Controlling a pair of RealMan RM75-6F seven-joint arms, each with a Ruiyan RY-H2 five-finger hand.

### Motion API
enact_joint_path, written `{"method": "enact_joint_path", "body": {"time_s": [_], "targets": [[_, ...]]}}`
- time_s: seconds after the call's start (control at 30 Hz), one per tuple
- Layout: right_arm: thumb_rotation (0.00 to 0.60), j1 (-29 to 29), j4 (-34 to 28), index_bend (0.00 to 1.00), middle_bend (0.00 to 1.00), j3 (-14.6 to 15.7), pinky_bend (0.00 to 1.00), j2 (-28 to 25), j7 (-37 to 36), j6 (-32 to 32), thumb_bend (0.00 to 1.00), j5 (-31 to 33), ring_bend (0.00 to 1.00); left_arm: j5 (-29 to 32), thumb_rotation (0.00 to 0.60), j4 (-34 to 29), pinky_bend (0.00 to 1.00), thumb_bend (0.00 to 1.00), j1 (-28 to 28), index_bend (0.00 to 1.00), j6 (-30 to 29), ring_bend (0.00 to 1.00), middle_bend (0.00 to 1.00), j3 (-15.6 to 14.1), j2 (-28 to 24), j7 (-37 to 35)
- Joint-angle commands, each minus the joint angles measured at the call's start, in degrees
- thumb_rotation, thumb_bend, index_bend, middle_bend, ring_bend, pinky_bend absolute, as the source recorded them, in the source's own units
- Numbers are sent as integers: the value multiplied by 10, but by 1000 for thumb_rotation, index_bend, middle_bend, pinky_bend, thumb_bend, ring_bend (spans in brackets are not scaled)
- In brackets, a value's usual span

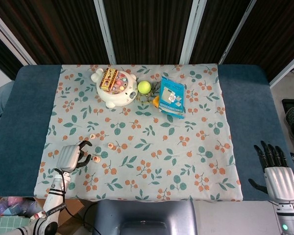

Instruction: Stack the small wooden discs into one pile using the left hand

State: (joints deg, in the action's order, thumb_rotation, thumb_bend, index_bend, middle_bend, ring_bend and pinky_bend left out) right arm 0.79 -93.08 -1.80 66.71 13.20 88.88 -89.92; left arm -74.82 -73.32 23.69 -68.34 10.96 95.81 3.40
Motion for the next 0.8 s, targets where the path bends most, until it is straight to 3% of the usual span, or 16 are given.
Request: {"method": "enact_joint_path", "body": {"time_s": [0.03, 0.23, 0.8], "targets": [[600, 0, 0, 0, 0, 1, 0, 1, 2, -1, 124, -1, 0, 37, 600, 3, 1000, 400, 13, 389, 23, 1000, 1000, 25, -18, 12], [600, 2, -1, 0, 0, 0, 0, 5, 9, -4, 124, 1, 0, 73, 600, 14, 1000, 400, 23, 397, 54, 1000, 1000, 31, -23, 23], [600, 1, -2, 0, 0, 0, 0, 3, 7, -4, 124, 3, 0, 85, 600, 71, 1000, 399, 35, 411, 83, 1000, 1000, 10, 11, 24]]}}
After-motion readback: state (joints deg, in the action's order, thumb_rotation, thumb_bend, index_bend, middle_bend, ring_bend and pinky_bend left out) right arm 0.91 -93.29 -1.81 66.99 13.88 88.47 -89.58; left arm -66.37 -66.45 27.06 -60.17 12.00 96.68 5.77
